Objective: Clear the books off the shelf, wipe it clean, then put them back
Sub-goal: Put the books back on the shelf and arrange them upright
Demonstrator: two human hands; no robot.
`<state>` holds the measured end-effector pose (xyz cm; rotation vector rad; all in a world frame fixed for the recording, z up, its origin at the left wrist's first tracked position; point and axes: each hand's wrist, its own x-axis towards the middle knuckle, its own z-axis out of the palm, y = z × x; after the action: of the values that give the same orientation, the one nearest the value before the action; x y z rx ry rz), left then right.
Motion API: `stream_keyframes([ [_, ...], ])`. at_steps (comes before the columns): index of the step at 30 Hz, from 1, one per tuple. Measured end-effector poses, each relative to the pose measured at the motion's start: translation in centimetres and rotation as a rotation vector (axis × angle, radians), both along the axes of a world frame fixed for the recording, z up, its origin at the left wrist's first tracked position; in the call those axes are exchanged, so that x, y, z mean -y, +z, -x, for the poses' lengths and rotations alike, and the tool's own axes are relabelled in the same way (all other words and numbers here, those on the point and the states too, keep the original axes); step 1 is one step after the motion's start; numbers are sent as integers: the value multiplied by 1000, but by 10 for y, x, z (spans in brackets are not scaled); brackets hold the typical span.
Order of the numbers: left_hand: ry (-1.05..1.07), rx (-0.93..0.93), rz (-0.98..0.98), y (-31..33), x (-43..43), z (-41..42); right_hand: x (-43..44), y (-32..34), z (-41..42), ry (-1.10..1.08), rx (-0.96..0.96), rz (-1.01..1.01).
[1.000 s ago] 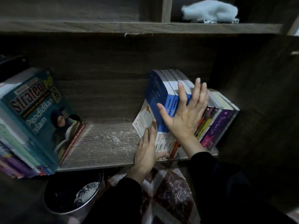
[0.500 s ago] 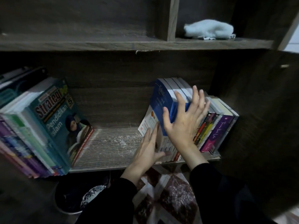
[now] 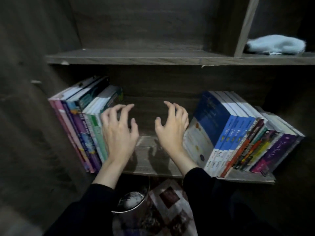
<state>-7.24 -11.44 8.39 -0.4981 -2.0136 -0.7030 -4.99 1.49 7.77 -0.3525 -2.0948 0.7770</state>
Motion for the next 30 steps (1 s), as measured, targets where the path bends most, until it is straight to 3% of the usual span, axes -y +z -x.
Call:
stream_keyframes([
  [4,184,-22,50,7,53,12,43,5,22,233,120,54],
  [10,345,119,85,4,96,23,100,20,44,525,283,-96],
  [18,322,154,175,1,96,24,108,31,48,559,414,-282],
  [22,193,220,155,7,84,19,93,33,41,602,446,-104],
  [25,-132,461,-10,-3,76,12,79,33,35,676,449,101],
  [27,-330,593,-115,-20,70,7,76,37,33,648,411,118],
  [30,-298,757,-53,-46,60,10,73,43,33,574,457,36],
])
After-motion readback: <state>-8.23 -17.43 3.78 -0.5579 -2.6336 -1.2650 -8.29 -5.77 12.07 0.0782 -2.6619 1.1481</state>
